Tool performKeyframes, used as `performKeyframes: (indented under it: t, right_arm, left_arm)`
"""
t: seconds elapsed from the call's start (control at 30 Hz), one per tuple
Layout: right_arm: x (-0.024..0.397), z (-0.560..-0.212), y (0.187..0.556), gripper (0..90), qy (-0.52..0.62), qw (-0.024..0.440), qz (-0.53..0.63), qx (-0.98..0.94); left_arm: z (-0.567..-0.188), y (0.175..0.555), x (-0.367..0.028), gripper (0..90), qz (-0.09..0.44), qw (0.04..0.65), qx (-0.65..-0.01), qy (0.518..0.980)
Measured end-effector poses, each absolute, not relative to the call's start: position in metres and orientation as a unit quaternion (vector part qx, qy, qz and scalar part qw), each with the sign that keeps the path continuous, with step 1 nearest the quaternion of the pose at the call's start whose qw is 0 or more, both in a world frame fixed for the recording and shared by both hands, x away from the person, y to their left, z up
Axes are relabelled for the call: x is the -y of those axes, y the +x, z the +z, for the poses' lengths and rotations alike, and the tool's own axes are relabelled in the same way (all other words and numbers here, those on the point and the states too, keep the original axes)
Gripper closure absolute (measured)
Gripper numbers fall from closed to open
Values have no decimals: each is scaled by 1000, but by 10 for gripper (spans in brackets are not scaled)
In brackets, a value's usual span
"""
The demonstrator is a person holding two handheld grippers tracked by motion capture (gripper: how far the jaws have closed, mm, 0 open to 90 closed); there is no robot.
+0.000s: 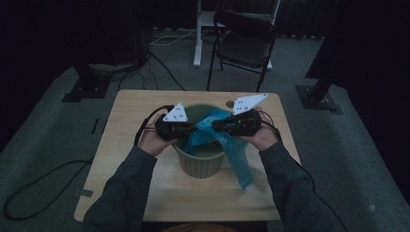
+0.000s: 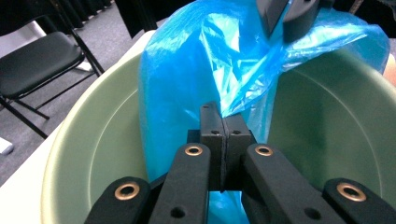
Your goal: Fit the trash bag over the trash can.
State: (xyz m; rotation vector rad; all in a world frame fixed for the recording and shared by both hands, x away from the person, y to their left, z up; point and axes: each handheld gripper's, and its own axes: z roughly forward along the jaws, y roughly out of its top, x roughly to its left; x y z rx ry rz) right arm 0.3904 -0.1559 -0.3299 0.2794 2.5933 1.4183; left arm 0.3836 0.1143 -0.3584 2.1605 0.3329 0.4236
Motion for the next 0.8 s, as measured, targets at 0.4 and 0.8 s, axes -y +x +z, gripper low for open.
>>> performKeyframes:
  t: [0.4,0.8]
  right_arm:
    - [210,-326,386,766,152,129,484,-852]
    - [260,-344,365,770,197,142,485,-840]
  left_arm:
    - [-359,385,-139,899,173,456,-162,858]
    - [-360,386,-151,898,176,460,-179,852]
